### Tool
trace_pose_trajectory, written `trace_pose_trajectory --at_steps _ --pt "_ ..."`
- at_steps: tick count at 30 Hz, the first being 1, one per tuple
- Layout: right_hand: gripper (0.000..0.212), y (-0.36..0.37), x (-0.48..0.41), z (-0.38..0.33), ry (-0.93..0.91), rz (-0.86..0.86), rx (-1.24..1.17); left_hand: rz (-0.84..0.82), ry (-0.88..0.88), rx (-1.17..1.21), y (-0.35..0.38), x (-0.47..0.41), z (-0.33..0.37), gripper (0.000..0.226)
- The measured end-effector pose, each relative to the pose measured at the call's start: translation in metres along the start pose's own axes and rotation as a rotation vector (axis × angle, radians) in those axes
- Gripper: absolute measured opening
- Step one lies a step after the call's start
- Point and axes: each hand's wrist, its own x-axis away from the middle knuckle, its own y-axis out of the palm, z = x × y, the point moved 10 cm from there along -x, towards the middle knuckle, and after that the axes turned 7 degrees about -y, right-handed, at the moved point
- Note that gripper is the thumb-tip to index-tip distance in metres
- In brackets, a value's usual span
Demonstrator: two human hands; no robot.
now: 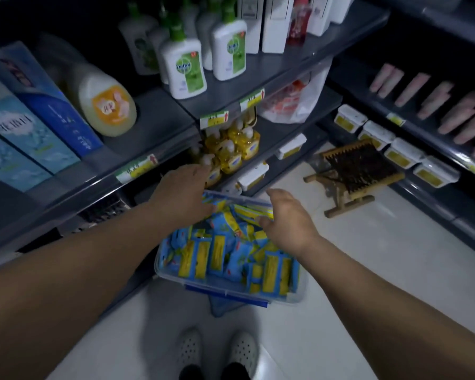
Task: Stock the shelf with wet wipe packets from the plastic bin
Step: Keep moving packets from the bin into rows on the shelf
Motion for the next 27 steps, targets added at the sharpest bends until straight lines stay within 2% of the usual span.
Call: trace_pose_trajectory --at_steps 5,8,12,15,18,23,27 --pt "0.063 0.055 -0.02 0.022 0.056 -0.063 -0.005 -0.065 -0.04 0.045 0.052 -0.028 -0.021 0.087" --pt "0.06 0.09 -0.03 0.034 0.094 -0.075 -0.029 -0.158 -0.063 0.067 0.097 -0.039 -0.036 0.089" --pt "0.055 0.148 -0.039 0.043 0.144 -0.115 -0.142 -0.262 -0.047 0.075 0.158 -0.05 -0.05 0.085" --pt "0.053 0.192 -0.044 0.046 0.176 -0.13 -0.243 -0.271 0.005 0.07 0.195 -0.056 -0.053 0.076" --pt "0.053 0.231 -0.046 0.049 0.247 -0.128 -0.324 -0.292 0.031 0.078 0.226 -0.059 -0.058 0.079" --pt "0.057 0.278 -0.051 0.056 0.307 -0.112 -0.384 -0.174 0.058 -0.121 0.258 -0.059 -0.072 0.081" --pt "0.057 0.307 -0.053 0.06 0.38 -0.155 -0.426 -0.076 0.041 -0.137 0.266 -0.057 -0.088 0.076"
